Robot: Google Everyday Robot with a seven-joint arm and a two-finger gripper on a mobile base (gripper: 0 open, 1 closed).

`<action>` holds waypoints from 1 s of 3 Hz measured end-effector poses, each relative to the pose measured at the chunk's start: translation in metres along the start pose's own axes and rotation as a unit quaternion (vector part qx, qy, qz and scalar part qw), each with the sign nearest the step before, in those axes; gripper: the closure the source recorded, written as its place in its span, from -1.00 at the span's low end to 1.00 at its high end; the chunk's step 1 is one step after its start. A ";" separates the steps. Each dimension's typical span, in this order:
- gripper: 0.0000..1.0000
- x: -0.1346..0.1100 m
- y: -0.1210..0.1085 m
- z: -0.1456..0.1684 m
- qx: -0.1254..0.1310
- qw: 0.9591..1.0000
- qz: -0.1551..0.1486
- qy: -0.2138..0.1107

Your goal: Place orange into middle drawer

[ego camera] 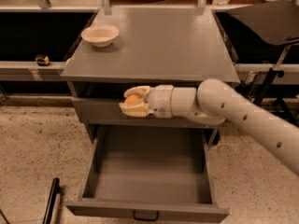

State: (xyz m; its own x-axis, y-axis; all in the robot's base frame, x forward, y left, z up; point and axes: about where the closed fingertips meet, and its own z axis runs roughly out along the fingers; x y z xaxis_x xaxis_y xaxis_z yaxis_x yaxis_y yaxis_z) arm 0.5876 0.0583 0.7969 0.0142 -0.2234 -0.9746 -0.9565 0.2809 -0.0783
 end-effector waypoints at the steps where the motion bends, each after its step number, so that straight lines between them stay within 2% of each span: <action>1: 1.00 0.053 0.007 0.023 0.026 0.999 0.033 -0.019; 2: 1.00 0.063 0.003 0.027 0.034 0.998 0.041 -0.022; 3: 1.00 0.125 0.013 0.043 0.016 0.998 0.066 0.013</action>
Offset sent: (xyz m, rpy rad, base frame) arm 0.0011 0.0108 -0.0510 0.0516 0.0364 -0.0549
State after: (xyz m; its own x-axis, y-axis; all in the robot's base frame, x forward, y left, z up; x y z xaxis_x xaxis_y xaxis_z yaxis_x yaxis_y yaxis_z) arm 0.5893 0.0746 0.6650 -0.1184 -0.2061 -0.9714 -0.9401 0.3382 0.0428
